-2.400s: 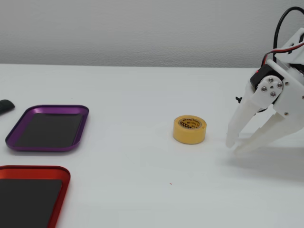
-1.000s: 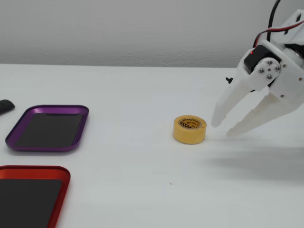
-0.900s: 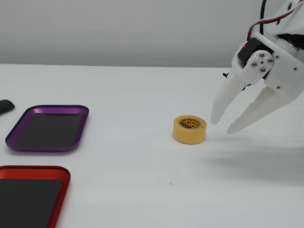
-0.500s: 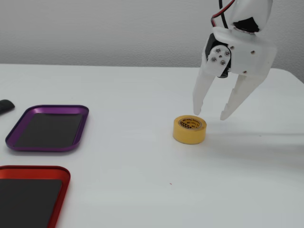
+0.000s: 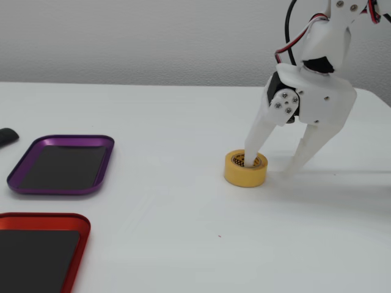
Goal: Grasp a tape and put it in the right purple dish.
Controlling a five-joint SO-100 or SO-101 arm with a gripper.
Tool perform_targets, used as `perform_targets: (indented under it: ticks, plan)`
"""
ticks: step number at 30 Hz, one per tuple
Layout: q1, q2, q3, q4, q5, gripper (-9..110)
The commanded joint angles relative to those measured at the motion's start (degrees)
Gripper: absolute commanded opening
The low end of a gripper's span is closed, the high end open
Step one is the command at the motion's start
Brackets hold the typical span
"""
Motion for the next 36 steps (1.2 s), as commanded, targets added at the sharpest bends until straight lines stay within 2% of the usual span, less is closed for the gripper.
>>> perform_targets:
  ticks: [1, 16, 21, 23, 32, 36]
  plan:
    - [0.1, 0.0, 1.3, -3.5, -0.4, 17]
    - [1.6, 0.1, 6.9, -8.1, -3.3, 16]
    - [2.8, 0.5, 6.9, -8.2, -3.3, -1]
    - [2.5, 0.8, 6.9, -7.4, -3.3, 0]
    - [-0.7, 9.1, -4.6, -0.9, -1.8, -1]
    - [-4.7, 16.6, -9.3, -3.0, -2.1, -1]
